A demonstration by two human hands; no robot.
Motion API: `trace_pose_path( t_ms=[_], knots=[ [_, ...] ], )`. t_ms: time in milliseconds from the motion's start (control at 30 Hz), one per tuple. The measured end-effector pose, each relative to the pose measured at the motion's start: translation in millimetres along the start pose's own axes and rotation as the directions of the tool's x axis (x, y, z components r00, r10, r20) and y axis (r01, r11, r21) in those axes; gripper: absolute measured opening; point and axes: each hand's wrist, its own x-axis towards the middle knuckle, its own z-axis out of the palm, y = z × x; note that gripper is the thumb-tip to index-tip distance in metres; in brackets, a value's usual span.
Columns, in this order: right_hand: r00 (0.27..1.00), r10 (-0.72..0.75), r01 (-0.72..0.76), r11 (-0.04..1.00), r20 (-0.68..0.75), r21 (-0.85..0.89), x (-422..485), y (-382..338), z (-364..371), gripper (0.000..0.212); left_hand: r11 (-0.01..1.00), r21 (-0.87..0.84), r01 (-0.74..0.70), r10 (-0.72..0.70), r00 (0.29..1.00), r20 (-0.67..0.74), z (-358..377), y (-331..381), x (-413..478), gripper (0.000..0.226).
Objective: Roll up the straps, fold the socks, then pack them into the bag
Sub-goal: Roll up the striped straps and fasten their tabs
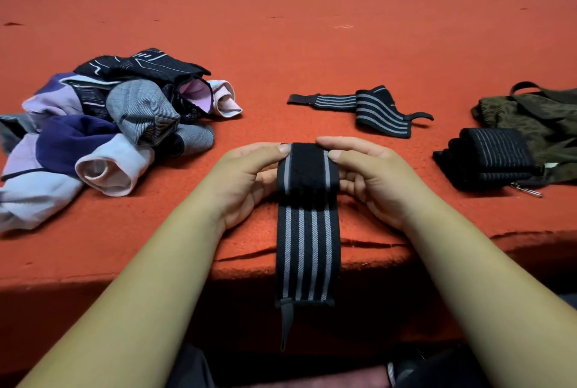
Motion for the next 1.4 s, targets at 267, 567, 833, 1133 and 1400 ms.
trace_pose_path(
  t_ms=[267,567,833,1133,1400],
  knots=[
    [0.989,0.032,0.019,0.936,0.141,-0.351,-2,-2,0,0.031,0.995,-0.001,-0.097,0.096,0.989,-0.109,4,0,-2,0.032],
    [0.998,-0.051,0.055,0.975,0.023,-0.217,2,7,-1,0.028,0.992,0.12,-0.045,0.041,0.998,0.037,6,-6,-3,0.024],
    [1.0,0.013,-0.005,0.914,0.016,-0.405,-5,-3,3,0.018,0.993,0.013,-0.118,0.118,0.992,-0.036,6,-1,-3,0.025],
    [1.0,-0.024,0.022,0.971,-0.002,-0.238,0,2,1,0.022,0.994,0.09,-0.068,0.065,0.997,0.04,6,-3,-3,0.041],
    [1.0,0.013,-0.012,0.997,0.015,-0.072,3,2,-4,0.035,1.0,0.005,0.019,-0.019,1.0,0.009,3,-2,-2,0.035]
  ],
)
